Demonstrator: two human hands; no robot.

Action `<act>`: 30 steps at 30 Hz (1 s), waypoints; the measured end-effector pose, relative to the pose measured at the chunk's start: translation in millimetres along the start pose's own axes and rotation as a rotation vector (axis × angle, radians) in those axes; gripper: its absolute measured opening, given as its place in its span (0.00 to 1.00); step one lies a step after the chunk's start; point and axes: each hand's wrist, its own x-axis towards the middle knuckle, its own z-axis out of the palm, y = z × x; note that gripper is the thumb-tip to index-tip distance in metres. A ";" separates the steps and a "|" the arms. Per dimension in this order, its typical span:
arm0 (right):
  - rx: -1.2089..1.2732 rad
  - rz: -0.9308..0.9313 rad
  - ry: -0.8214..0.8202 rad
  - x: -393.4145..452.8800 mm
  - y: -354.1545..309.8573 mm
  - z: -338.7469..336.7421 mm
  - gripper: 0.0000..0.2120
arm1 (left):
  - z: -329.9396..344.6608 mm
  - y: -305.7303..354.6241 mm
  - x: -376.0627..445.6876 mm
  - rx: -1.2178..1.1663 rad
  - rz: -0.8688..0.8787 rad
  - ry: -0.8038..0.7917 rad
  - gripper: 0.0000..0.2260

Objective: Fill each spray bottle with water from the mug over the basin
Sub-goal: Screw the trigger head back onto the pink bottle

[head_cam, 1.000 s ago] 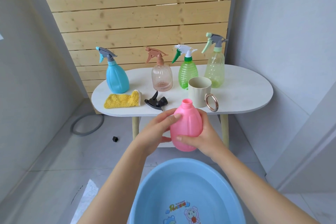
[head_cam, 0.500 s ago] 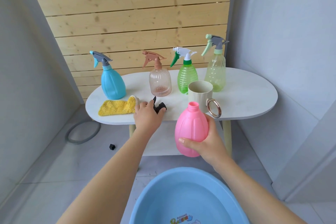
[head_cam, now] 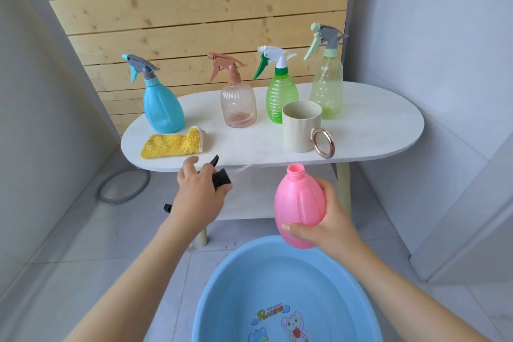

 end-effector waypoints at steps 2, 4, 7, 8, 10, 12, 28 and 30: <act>-0.008 0.014 -0.016 -5.7 14.5 2.8 0.38 | 0.7 -13.3 -20.8 -0.072 0.016 0.001 0.14; -0.009 0.031 -0.023 -11.2 30.6 7.0 0.37 | 5.7 -23.8 -37.9 -0.120 0.030 0.000 0.12; -0.009 0.075 -0.017 -19.5 57.9 14.6 0.38 | 17.2 -37.5 -55.6 -0.155 0.053 0.008 0.11; -0.021 0.099 -0.011 -22.2 69.3 17.6 0.39 | 22.5 -42.8 -60.3 -0.156 0.051 0.014 0.11; -0.056 0.126 0.002 -27.2 87.9 21.4 0.41 | 29.9 -51.7 -67.3 -0.148 0.042 0.017 0.12; -0.077 0.145 0.007 -32.1 104.2 23.9 0.40 | 38.0 -59.9 -74.2 -0.139 0.052 0.006 0.12; -0.210 0.124 0.030 -46.4 144.2 33.8 0.43 | 51.6 -77.1 -96.4 -0.049 0.166 0.010 0.13; -0.224 0.116 0.019 -47.8 146.5 35.1 0.44 | 52.9 -72.6 -95.9 -0.041 0.209 0.011 0.12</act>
